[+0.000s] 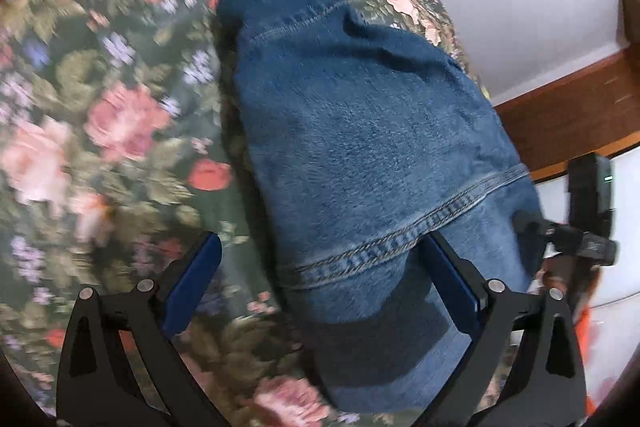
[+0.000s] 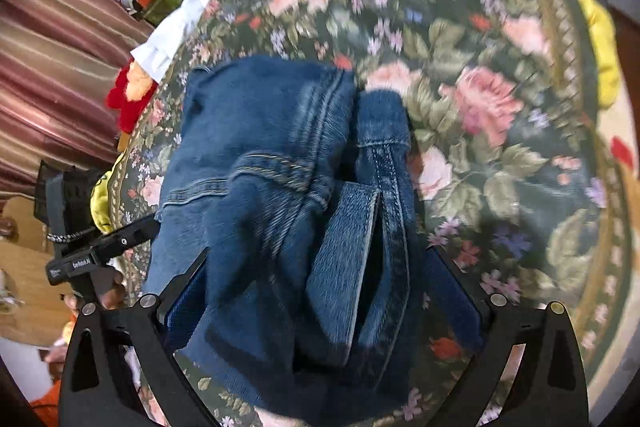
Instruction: Fold large clothes
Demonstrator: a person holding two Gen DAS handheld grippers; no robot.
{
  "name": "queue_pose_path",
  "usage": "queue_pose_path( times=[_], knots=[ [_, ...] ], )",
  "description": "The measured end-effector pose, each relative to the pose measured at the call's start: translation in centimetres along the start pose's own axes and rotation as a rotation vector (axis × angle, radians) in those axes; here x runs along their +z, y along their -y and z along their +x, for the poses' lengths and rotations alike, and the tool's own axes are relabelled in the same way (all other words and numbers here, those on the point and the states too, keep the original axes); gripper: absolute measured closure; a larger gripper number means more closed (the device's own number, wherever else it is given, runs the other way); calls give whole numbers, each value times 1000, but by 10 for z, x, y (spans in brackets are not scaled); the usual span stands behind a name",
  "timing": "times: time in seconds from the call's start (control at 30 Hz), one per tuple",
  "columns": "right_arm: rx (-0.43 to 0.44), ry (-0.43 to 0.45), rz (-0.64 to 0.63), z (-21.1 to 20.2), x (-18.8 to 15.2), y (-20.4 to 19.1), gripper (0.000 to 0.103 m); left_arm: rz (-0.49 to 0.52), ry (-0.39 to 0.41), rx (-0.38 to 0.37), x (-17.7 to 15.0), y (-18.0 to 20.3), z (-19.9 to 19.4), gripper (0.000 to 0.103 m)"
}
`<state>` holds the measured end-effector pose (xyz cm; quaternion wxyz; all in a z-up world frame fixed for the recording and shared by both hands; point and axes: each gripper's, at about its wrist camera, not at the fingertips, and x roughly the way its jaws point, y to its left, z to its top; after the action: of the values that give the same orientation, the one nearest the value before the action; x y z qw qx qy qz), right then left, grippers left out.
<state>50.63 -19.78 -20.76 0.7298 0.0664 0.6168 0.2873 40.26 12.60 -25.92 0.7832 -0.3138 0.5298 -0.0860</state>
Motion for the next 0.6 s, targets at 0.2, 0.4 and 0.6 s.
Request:
queue_pose_path(
  times=[0.2,0.4,0.6],
  knots=[
    [87,-57,-4,25,18,3,3,-33,-48,-115,22,1,36,0],
    [179,-109,10,52,31,2,3,-35,-24,-119,33,11,53,0],
    [185,-70,9,54,31,-6,18,-42,23,-129,24,12,42,14]
  ],
)
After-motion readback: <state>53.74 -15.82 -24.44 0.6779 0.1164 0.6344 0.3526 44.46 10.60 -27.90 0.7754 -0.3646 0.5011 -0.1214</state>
